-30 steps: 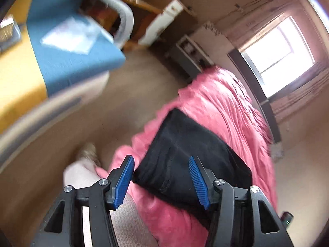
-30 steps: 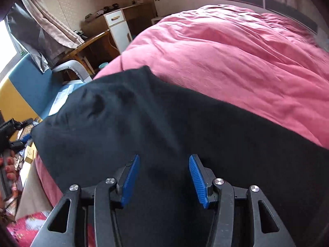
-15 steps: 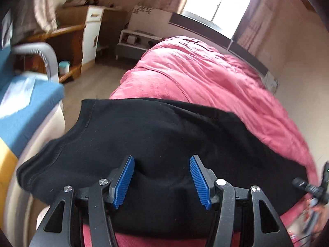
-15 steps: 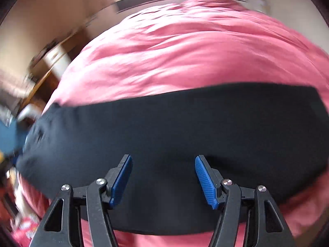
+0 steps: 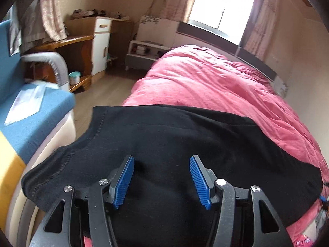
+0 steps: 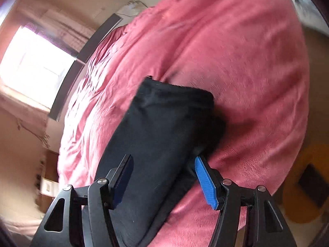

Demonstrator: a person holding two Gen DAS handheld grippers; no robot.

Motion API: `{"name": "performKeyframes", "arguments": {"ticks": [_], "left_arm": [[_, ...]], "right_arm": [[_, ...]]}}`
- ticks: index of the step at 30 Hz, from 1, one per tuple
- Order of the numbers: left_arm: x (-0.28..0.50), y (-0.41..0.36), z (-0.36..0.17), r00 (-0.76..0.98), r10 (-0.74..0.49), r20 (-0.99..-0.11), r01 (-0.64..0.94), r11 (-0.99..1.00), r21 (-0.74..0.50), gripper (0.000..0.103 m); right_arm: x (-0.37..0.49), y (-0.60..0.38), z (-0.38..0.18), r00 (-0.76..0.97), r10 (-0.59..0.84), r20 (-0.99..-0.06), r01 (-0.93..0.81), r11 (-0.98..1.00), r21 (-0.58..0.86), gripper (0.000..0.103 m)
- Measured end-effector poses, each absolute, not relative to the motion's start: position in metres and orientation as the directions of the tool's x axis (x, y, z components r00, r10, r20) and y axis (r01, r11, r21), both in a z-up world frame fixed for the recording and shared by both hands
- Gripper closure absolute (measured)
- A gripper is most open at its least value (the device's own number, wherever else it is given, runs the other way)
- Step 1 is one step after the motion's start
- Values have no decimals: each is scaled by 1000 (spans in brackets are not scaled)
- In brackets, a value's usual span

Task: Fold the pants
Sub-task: 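Close the right tool on the end of the black trousers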

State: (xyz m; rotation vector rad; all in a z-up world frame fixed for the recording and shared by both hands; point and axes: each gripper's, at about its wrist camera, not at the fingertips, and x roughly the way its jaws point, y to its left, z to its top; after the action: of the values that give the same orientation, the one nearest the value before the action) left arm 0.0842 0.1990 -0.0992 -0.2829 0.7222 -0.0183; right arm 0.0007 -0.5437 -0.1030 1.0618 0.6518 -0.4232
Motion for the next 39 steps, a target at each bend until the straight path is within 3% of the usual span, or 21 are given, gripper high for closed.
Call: {"name": "performKeyframes", "arguments": {"ticks": [2, 4, 5, 11, 14, 16, 19, 21, 27, 34, 39], "left_arm": [[88, 210, -105, 745, -112, -658, -119, 948, -297, 46], [88, 216, -108, 745, -124, -655, -128, 938, -323, 46], [87, 217, -108, 749, -128, -650, -127, 935, -331, 46], [81, 220, -106, 766, -142, -627, -116, 929, -352, 46], [80, 217, -104, 767, -136, -626, -112, 934, -340, 45], [80, 216, -104, 769, -138, -624, -106, 936, -337, 43], [80, 213, -104, 766, -125, -630, -111, 940, -322, 43], [81, 210, -104, 763, -112, -637, -116, 945, -305, 42], [83, 199, -103, 749, -51, -661, -129, 967, -220, 42], [83, 195, -103, 743, -20, -669, -137, 974, -181, 42], [83, 193, -103, 738, -2, -674, -140, 978, -156, 42]], "right_arm": [[1, -549, -110, 763, 13, -646, 586, 408, 700, 45], [4, -555, -114, 801, 58, -596, 527, 404, 748, 69], [3, -556, -113, 815, 62, -576, 507, 406, 760, 97], [-14, -538, -101, 806, -1, -592, 551, 369, 748, 96], [-18, -539, -114, 749, -12, -662, 628, 330, 704, 88], [-27, -539, -116, 760, -33, -649, 627, 299, 719, 83], [-39, -537, -107, 757, -110, -644, 643, 302, 704, 65], [-41, -537, -103, 727, -159, -667, 677, 327, 660, 45], [-33, -542, -117, 696, -142, -704, 689, 409, 599, 41], [-20, -537, -119, 815, -41, -578, 516, 506, 691, 38], [-16, -531, -125, 810, -24, -585, 517, 500, 695, 42]]}}
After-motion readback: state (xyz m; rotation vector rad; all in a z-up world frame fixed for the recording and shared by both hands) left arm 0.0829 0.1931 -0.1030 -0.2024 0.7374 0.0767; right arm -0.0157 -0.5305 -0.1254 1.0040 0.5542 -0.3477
